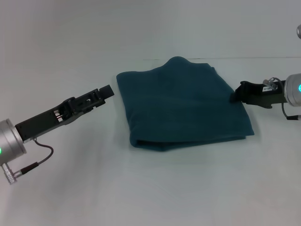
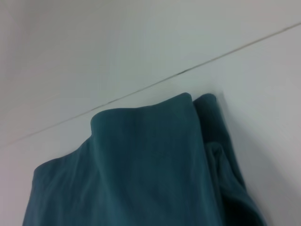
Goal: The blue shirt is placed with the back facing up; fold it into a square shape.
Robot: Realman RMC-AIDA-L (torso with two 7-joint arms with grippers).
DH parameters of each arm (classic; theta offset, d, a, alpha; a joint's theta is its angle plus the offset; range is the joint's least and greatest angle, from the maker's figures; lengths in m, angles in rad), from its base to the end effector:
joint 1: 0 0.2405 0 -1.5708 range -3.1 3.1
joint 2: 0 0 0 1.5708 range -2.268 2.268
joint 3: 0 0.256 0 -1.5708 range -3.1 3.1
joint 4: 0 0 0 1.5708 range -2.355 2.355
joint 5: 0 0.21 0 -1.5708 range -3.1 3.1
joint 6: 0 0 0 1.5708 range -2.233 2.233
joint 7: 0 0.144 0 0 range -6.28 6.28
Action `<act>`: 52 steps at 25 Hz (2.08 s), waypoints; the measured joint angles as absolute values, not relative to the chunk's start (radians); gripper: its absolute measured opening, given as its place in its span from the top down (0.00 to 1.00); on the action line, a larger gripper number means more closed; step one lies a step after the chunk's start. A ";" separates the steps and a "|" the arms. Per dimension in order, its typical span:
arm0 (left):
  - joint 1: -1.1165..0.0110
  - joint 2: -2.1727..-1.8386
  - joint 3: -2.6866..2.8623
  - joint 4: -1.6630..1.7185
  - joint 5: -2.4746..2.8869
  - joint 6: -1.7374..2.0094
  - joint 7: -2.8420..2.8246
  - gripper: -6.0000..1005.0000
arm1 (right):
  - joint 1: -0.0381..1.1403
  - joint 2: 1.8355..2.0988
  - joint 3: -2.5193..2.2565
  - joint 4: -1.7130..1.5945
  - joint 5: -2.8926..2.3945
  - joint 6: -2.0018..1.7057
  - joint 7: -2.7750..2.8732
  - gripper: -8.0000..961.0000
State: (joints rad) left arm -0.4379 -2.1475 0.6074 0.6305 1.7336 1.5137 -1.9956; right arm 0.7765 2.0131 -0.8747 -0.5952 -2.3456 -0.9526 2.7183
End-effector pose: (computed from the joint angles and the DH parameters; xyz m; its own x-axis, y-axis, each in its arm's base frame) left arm -0.2672 0.3229 0.0050 0.0713 0.6919 0.7184 0.8455 -0.4240 0.3244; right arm 0.2610 0.4357 0.0050 0.1116 -0.8480 -0.5180 -0.9795 -0.0059 -0.2014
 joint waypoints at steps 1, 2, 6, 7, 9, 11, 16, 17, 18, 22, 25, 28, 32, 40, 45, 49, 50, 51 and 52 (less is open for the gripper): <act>-0.438 -2.148 0.607 0.631 1.733 1.514 -1.996 0.27 | 0.778 2.013 -0.876 -0.594 -2.346 -0.950 2.718 0.95; -0.437 -2.148 0.607 0.630 1.733 1.514 -1.996 0.27 | 0.779 2.012 -0.876 -0.592 -2.347 -0.947 2.718 0.95; -0.436 -2.148 0.607 0.630 1.733 1.514 -1.996 0.27 | 0.776 2.008 -0.877 -0.587 -2.348 -0.942 2.720 0.95; -0.436 -2.148 0.606 0.630 1.733 1.514 -1.996 0.27 | 0.775 2.007 -0.877 -0.587 -2.348 -0.945 2.721 0.95; -0.436 -2.148 0.606 0.630 1.732 1.512 -1.996 0.27 | 0.773 2.007 -0.877 -0.586 -2.349 -0.954 2.723 0.95; -0.436 -2.148 0.606 0.630 1.730 1.512 -1.996 0.27 | 0.773 2.006 -0.878 -0.585 -2.349 -0.965 2.723 0.95; -0.436 -2.148 0.606 0.630 1.730 1.512 -1.996 0.27 | 0.768 2.005 -0.875 -0.585 -2.349 -0.971 2.723 0.95; -0.435 -2.148 0.606 0.629 1.730 1.511 -1.996 0.27 | 0.767 2.003 -0.873 -0.586 -2.349 -0.970 2.723 0.95; -0.435 -2.148 0.606 0.629 1.730 1.511 -1.996 0.27 | 0.766 2.001 -0.873 -0.587 -2.349 -0.969 2.723 0.95; -0.434 -2.148 0.606 0.628 1.730 1.511 -1.996 0.27 | 0.767 1.989 -0.873 -0.590 -2.349 -0.964 2.719 0.95; -0.434 -2.148 0.606 0.627 1.730 1.511 -1.996 0.27 | 0.767 1.976 -0.871 -0.593 -2.348 -0.957 2.721 0.92; -0.434 -2.148 0.606 0.627 1.727 1.512 -1.996 0.27 | 0.770 1.960 -0.868 -0.591 -2.355 -0.954 2.721 0.87; -0.434 -2.148 0.604 0.627 1.725 1.515 -1.996 0.27 | 0.766 1.938 -0.842 -0.620 -2.295 -1.089 2.679 0.65; -0.433 -2.146 0.584 0.622 1.724 1.511 -1.996 0.27 | 0.781 1.930 -0.797 -0.601 -2.189 -1.274 2.662 0.65; -0.433 -2.144 0.579 0.618 1.724 1.511 -1.996 0.27 | 0.803 1.937 -0.824 -0.523 -2.194 -1.260 2.650 0.65; -0.431 -2.144 0.575 0.618 1.724 1.511 -1.995 0.27 | 0.797 1.934 -0.861 -0.511 -2.244 -1.244 2.672 0.65; -0.431 -2.144 0.572 0.618 1.724 1.511 -1.995 0.27 | 0.790 1.931 -0.861 -0.527 -2.263 -1.247 2.679 0.65; -0.431 -2.144 0.571 0.618 1.724 1.511 -1.995 0.27 | 0.782 1.925 -0.861 -0.550 -2.283 -1.254 2.689 0.65; -0.431 -2.144 0.569 0.618 1.724 1.511 -1.995 0.27 | 0.774 1.919 -0.861 -0.572 -2.306 -1.255 2.700 0.65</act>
State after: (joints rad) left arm -0.4312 -2.1443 0.5693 0.6181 1.7241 1.5108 -1.9950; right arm 0.7741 1.9189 -0.8612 -0.5720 -2.3060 -1.2547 2.7001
